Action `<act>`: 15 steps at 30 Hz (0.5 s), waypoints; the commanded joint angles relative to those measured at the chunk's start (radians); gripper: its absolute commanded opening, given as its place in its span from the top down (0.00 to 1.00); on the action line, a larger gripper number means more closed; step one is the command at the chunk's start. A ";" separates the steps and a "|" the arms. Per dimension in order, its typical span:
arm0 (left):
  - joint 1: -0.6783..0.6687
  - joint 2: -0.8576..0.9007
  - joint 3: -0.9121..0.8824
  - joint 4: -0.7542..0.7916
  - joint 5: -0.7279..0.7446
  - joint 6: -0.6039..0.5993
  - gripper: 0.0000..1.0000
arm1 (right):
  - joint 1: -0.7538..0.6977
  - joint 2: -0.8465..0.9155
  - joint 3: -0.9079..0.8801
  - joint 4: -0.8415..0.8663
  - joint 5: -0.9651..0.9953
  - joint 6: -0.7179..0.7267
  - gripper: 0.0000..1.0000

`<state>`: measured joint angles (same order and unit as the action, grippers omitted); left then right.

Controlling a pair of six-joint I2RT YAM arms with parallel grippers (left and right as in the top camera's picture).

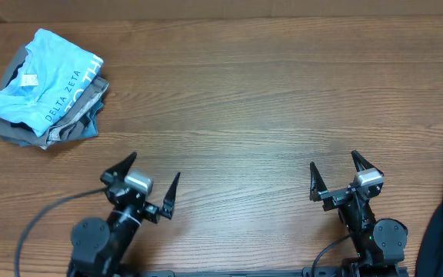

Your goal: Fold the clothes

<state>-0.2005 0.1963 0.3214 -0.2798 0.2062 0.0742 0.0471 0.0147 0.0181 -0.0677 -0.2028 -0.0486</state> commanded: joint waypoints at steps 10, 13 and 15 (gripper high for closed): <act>0.006 -0.193 -0.245 0.124 -0.014 -0.003 0.00 | -0.003 -0.012 -0.010 0.007 0.000 -0.001 0.00; 0.005 -0.193 -0.301 0.190 -0.014 -0.011 0.00 | -0.003 -0.012 -0.010 0.007 0.000 -0.001 0.00; 0.006 -0.193 -0.311 0.211 -0.014 -0.011 0.00 | -0.003 -0.012 -0.010 0.007 0.000 -0.001 0.00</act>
<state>-0.2005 0.0158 0.0315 -0.0986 0.2043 0.0738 0.0471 0.0147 0.0181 -0.0673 -0.2028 -0.0486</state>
